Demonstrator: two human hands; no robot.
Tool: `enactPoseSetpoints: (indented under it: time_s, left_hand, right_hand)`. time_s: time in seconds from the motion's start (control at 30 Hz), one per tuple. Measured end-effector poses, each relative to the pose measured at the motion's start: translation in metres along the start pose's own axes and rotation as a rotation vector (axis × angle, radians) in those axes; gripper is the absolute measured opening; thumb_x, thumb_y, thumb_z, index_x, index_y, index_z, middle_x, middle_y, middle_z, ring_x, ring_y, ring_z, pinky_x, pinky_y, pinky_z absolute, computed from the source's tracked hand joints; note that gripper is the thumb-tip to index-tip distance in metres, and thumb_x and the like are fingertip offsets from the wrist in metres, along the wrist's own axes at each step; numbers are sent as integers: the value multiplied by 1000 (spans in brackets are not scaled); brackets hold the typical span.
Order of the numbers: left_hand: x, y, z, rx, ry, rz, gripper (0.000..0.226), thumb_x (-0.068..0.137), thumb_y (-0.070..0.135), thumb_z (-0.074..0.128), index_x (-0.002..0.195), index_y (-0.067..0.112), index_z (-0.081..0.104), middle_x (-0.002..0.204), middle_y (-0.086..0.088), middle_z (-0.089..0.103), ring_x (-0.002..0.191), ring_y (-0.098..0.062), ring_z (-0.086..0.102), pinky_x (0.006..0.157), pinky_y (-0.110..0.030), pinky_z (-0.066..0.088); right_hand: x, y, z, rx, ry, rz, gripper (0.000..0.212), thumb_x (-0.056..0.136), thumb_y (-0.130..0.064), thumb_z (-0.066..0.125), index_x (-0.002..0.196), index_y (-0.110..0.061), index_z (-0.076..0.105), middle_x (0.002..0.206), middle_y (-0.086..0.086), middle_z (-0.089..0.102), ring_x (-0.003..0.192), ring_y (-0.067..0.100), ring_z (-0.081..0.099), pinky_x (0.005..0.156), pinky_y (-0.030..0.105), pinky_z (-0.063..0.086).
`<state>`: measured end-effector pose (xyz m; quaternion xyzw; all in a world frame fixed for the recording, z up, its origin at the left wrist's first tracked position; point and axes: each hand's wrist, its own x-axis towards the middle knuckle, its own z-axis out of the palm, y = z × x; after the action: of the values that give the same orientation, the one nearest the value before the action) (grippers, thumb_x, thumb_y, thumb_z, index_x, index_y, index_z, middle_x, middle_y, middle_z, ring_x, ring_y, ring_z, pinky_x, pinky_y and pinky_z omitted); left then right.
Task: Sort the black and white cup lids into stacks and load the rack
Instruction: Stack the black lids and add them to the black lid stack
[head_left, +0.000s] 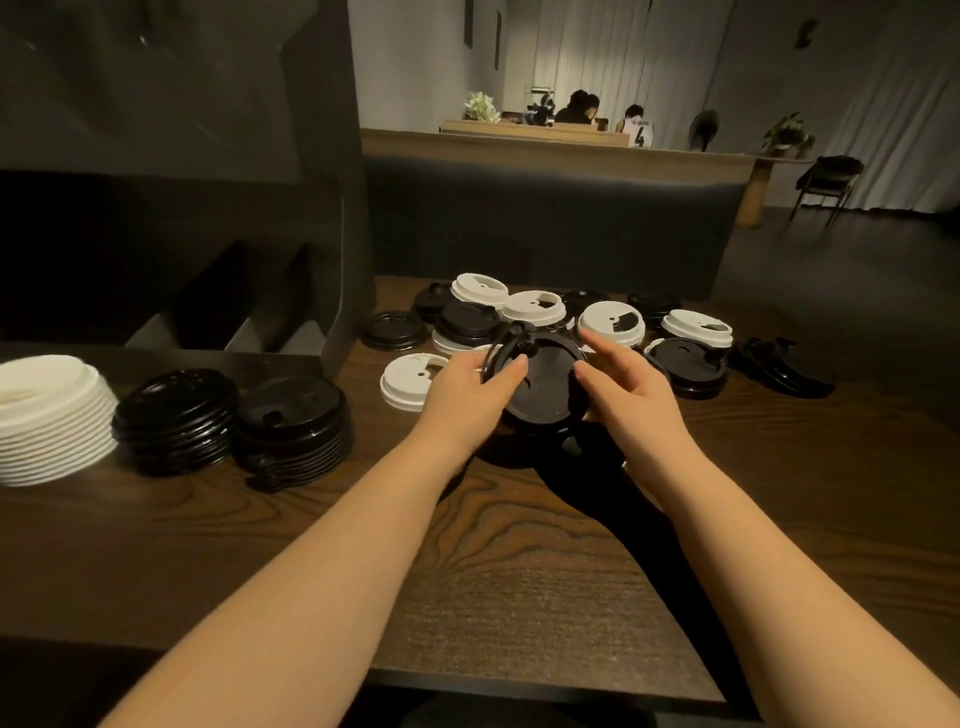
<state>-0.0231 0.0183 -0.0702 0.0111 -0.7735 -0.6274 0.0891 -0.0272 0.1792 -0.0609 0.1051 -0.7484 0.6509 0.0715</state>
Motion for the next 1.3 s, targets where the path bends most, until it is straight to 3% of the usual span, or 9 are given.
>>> enactPoseSetpoints:
  time_s: [0.07,0.2,0.3,0.4,0.6,0.83,1.03,1.17,1.3]
  left_hand:
    - [-5,3,-2,-176,-35,-163,25,84,43,64,93,21,71,98,-3,73,98,-19,67,88,-42,54]
    - [-13,20,-8,-327,-72,-422,36,92,27,63,123,10,59,112,-9,68,98,-23,67,72,-36,59]
    - [-19,37,-33,-219,-101,-389,37,87,35,66,119,17,62,118,-7,65,106,-27,63,84,-40,56]
    - [-22,48,-69,-28,-66,-270,41,80,42,71,114,19,68,113,-6,67,109,-27,61,95,-45,51]
    - [-32,47,-125,-43,-47,-316,20,84,25,71,96,10,71,76,-1,71,72,-13,67,61,-30,55]
    - [-36,33,-181,-278,296,-306,11,94,19,59,99,11,64,92,-6,68,73,-15,68,52,-29,57]
    - [-32,22,-200,52,430,-220,23,89,33,65,93,11,69,79,-2,67,75,-18,66,57,-30,55]
    - [-29,11,-202,557,371,-203,40,94,45,52,95,9,70,85,-3,65,89,-23,63,75,-31,47]
    - [-28,2,-195,759,360,-156,44,98,46,43,102,12,70,77,1,60,73,-14,54,72,-30,38]
  right_hand:
    - [-2,0,4,20,-34,38,51,90,-28,63,137,-32,45,133,-7,50,117,12,53,93,34,51]
    - [-4,-8,16,-2,-72,48,46,91,-14,62,134,-20,47,113,-10,51,90,-2,53,62,8,48]
    - [3,-26,21,76,-94,66,33,93,-2,52,124,-12,56,105,-6,60,96,7,58,72,14,50]
    - [5,-42,30,122,-341,102,28,94,1,47,105,-17,66,106,2,67,102,18,62,77,24,51]
    - [5,-54,90,150,-293,55,25,90,-6,59,113,-13,66,118,9,66,109,21,63,88,29,52]
    - [-6,-45,145,233,-359,145,50,91,-23,62,137,-16,47,131,7,55,116,21,57,99,36,48]
    - [-16,-36,177,88,-326,24,32,93,-26,59,125,-24,55,100,-23,59,85,-13,56,72,5,44]
    - [-18,-24,189,42,-287,50,46,91,-32,61,132,-13,56,125,-2,62,116,10,56,91,19,46]
    - [-22,-15,191,-9,-305,105,40,94,-34,56,128,-12,58,116,-5,64,105,6,59,77,11,46]
